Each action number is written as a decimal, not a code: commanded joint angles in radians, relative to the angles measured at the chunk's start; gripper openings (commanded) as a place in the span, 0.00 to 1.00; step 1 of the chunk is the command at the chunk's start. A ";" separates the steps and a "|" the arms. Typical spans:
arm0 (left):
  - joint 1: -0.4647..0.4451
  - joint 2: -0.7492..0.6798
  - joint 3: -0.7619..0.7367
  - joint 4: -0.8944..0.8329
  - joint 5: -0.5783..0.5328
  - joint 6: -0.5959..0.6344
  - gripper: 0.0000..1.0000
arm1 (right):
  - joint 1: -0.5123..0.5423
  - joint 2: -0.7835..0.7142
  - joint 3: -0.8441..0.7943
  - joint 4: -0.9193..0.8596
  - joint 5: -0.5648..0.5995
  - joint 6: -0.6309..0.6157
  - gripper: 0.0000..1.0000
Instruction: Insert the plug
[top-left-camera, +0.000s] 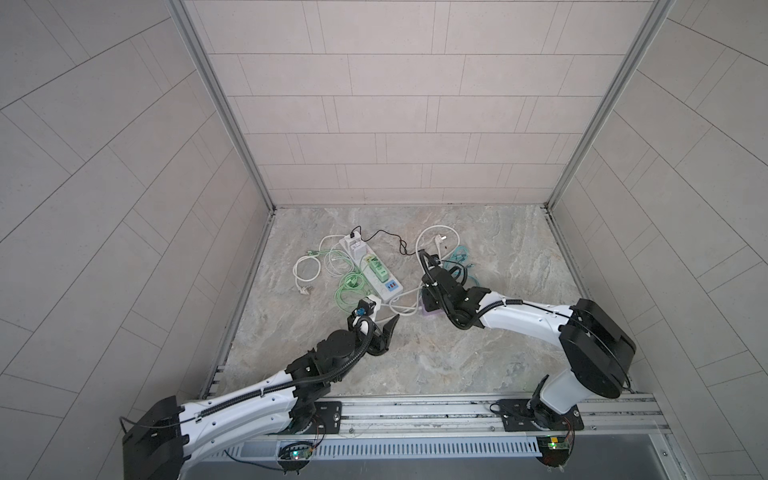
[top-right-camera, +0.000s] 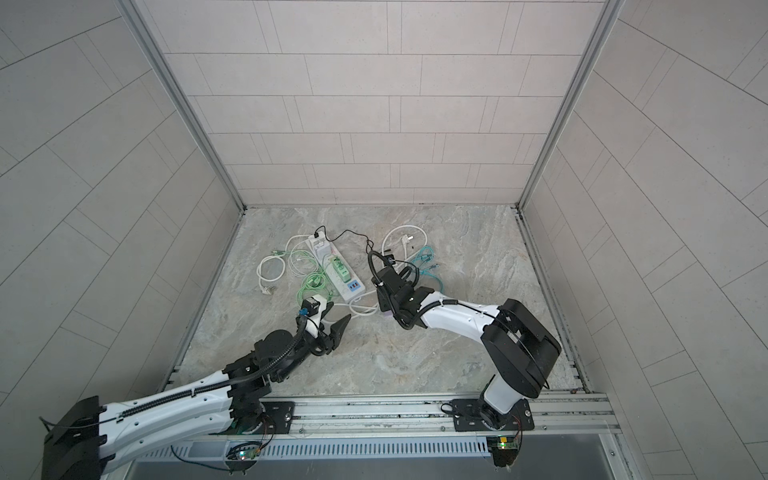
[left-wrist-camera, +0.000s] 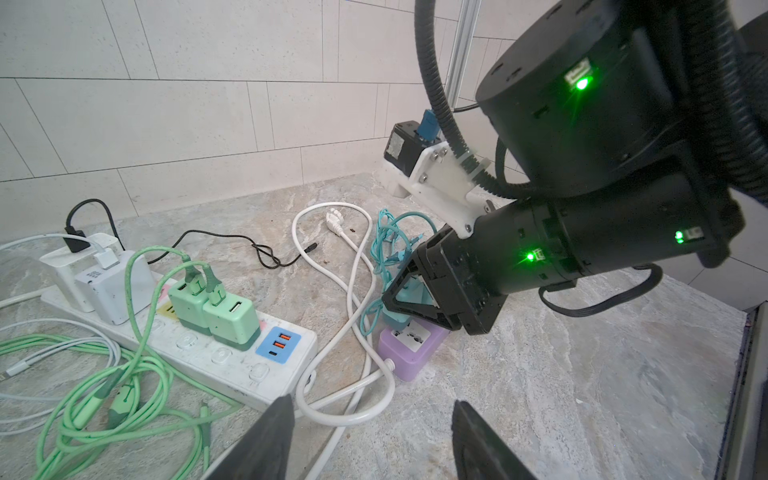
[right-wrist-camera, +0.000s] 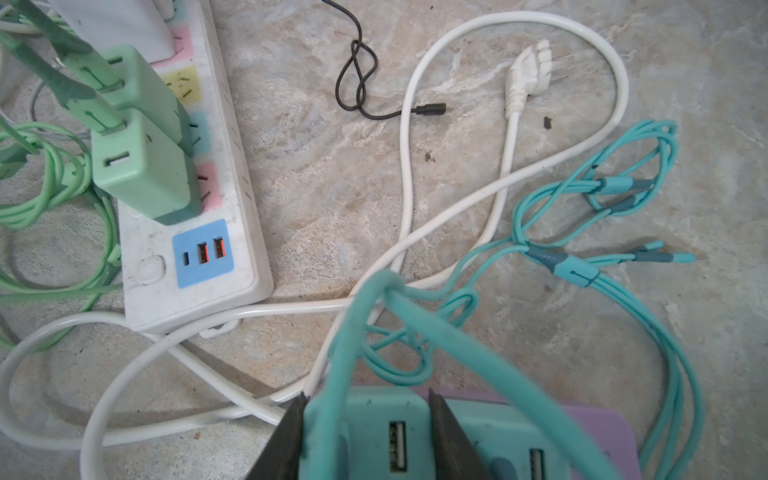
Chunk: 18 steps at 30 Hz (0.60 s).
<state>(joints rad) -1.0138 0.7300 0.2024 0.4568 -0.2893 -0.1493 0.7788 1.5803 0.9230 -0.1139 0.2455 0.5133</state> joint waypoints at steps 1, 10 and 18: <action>0.001 -0.010 -0.011 0.007 -0.006 0.002 0.65 | 0.005 -0.031 -0.019 -0.053 0.031 0.002 0.04; 0.001 -0.014 -0.009 0.002 -0.007 0.001 0.64 | 0.005 0.026 -0.001 -0.050 -0.006 0.032 0.04; 0.001 -0.034 -0.008 -0.003 -0.021 0.020 0.65 | 0.018 0.022 -0.075 -0.035 0.025 0.045 0.04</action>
<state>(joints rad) -1.0138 0.7090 0.2020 0.4541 -0.2939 -0.1452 0.7876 1.5925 0.8959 -0.1055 0.2615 0.5385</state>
